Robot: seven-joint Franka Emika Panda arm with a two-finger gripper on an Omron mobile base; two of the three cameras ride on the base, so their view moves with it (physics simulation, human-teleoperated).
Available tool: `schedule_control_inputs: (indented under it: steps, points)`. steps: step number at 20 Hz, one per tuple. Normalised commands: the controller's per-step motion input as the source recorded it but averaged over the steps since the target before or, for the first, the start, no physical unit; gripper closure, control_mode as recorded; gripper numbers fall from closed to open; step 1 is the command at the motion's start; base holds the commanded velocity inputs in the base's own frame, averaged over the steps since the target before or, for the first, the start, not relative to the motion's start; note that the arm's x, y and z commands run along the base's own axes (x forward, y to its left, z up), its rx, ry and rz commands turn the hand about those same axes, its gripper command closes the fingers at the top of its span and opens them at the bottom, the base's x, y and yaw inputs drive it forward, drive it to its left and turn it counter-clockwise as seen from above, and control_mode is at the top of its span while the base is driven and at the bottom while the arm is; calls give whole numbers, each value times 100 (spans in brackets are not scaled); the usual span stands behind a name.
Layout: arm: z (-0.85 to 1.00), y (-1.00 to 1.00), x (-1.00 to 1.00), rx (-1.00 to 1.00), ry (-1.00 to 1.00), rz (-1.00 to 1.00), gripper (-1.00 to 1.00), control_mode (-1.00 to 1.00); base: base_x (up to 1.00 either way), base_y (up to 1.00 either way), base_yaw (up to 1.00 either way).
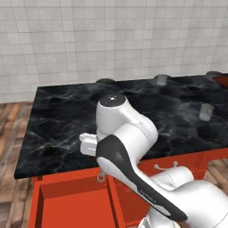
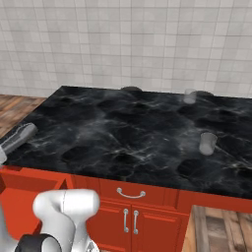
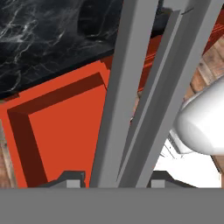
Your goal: Take the tongs from the drawer on the left and place them on the dining counter next to the tray containing the hot dog.
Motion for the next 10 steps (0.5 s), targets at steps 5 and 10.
schedule_control_inputs:
  steps: [5,10]
  points:
    - [90,-58,62,1,0,0,100,-100,0,0,0]
    - [64,-61,33,0,-1,0,100,-100,0,0,0]
